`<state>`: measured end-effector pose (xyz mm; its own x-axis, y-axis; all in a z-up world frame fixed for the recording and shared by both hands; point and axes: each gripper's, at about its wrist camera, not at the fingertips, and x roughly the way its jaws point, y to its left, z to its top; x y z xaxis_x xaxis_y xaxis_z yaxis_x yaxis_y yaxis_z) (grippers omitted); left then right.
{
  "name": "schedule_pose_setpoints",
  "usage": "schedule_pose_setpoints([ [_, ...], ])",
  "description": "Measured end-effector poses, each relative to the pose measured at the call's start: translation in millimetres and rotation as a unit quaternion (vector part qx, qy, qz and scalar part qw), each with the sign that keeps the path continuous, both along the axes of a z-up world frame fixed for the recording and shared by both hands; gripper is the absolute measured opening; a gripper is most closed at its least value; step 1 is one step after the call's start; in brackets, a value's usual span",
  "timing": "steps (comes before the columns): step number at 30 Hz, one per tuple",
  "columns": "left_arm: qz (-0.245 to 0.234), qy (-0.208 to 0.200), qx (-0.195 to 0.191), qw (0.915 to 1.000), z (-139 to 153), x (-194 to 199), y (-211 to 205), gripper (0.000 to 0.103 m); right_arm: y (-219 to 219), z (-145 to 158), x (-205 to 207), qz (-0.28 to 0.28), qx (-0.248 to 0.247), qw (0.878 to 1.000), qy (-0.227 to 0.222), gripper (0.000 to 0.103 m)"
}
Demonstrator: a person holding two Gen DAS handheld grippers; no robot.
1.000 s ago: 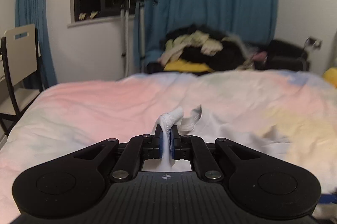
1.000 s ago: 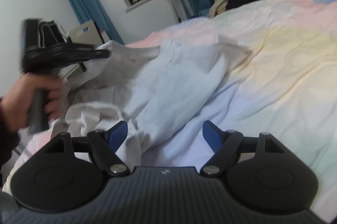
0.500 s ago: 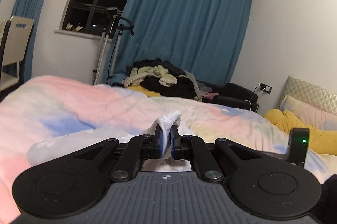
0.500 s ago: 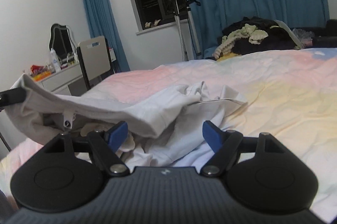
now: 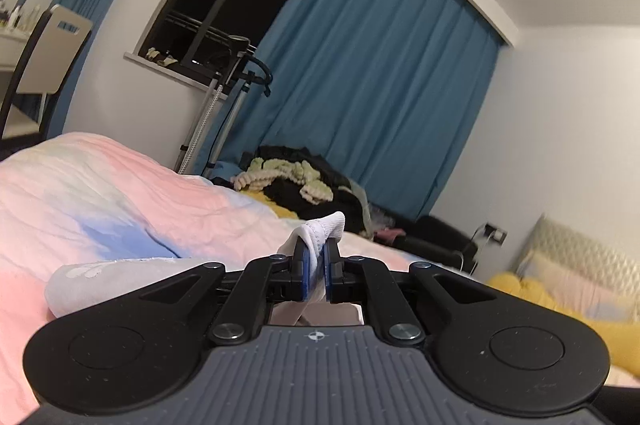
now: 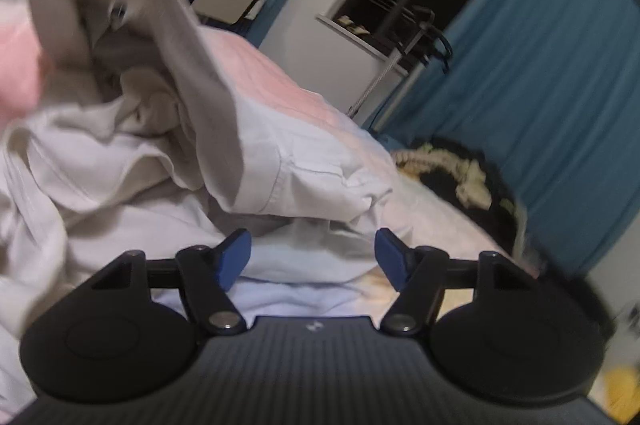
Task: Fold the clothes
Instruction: 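Grasp the other shoulder with the right gripper and lift the shirt up with both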
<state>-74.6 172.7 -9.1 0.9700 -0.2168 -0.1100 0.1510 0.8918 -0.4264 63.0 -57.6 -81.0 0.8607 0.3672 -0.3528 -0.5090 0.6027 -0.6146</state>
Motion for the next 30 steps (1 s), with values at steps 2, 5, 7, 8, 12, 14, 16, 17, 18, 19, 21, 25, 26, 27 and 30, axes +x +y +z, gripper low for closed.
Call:
schedule_pose_setpoints([
  [2, 0.001, 0.0, -0.006, 1.0, -1, 1, 2, 0.008, 7, -11, 2, 0.022, -0.044, 0.998, -0.035, 0.068],
  [5, 0.002, 0.007, 0.003, 1.0, -3, 3, 0, 0.008, 15, -23, 3, 0.053, -0.08, 0.992, -0.084, 0.068],
  [7, 0.002, 0.012, 0.011, 0.9999, -4, 5, -2, 0.008, 18, -28, 4, 0.071, -0.088, 0.988, -0.109, 0.068],
  [8, 0.003, 0.014, 0.014, 0.9998, -4, 5, -3, 0.008, 19, -29, 4, 0.077, -0.09, 0.986, -0.118, 0.067],
  [12, 0.004, 0.023, 0.029, 0.9993, -7, 8, -7, 0.008, 17, -27, 9, 0.088, -0.07, 0.988, -0.11, 0.018],
  [14, 0.005, 0.028, 0.037, 0.9989, -8, 10, -9, 0.009, 15, -17, 10, 0.08, -0.034, 0.992, -0.095, 0.012],
  [16, 0.006, 0.036, 0.047, 0.9983, -9, 12, -12, 0.009, 10, 0, 12, 0.072, 0.019, 0.994, -0.074, 0.01],
  [17, 0.008, 0.042, 0.052, 0.9977, -10, 14, -13, 0.009, 8, 8, 11, 0.069, 0.038, 0.994, -0.071, 0.01],
  [18, 0.01, 0.048, 0.058, 0.9971, -11, 15, -14, 0.009, 6, 15, 10, 0.067, 0.056, 0.994, -0.069, 0.009],
  [19, 0.012, 0.054, 0.062, 0.9966, -12, 17, -15, 0.009, 6, 23, 9, 0.064, 0.07, 0.993, -0.069, 0.009],
  [21, 0.017, 0.065, 0.067, 0.9955, -13, 18, -15, 0.009, 3, 36, 7, 0.058, 0.098, 0.991, -0.066, 0.009],
  [25, 0.024, 0.079, 0.079, 0.9934, -15, 20, -17, 0.009, -5, 53, 8, 0.036, 0.144, 0.987, -0.056, 0.009],
  [26, 0.025, 0.081, 0.082, 0.993, -15, 20, -17, 0.009, -6, 57, 7, 0.029, 0.156, 0.986, -0.05, 0.009],
  [27, 0.029, 0.079, 0.083, 0.993, -15, 19, -17, 0.009, -10, 59, 7, 0.022, 0.17, 0.984, -0.042, 0.008],
  [30, 0.044, 0.066, 0.08, 0.9936, -11, 13, -15, 0.009, -18, 63, 4, 0.005, 0.214, 0.977, -0.017, 0.008],
])
